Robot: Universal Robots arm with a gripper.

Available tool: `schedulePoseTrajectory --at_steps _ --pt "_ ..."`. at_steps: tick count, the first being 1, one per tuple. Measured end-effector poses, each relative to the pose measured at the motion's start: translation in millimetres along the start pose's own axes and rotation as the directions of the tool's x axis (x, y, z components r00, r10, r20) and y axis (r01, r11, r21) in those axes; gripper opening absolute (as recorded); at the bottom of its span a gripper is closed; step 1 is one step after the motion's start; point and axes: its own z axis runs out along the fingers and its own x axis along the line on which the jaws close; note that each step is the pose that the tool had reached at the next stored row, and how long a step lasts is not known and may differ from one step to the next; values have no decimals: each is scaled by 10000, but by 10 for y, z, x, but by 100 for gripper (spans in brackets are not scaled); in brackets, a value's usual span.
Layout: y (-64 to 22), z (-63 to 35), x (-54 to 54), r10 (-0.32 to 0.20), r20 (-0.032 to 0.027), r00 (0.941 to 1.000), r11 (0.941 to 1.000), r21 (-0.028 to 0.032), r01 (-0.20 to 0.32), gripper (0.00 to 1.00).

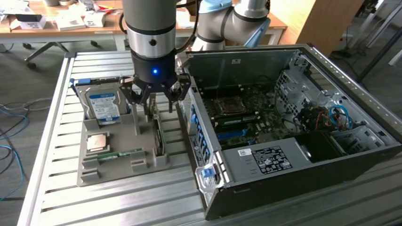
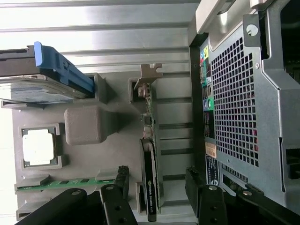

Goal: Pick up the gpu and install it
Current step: 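Pick up the gpu and move the gpu toward the slot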

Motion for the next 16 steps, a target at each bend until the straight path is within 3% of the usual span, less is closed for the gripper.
schedulePoseTrajectory --at_steps 16 --pt "-7 70 1 0 1 10000 10000 -1 0 60"
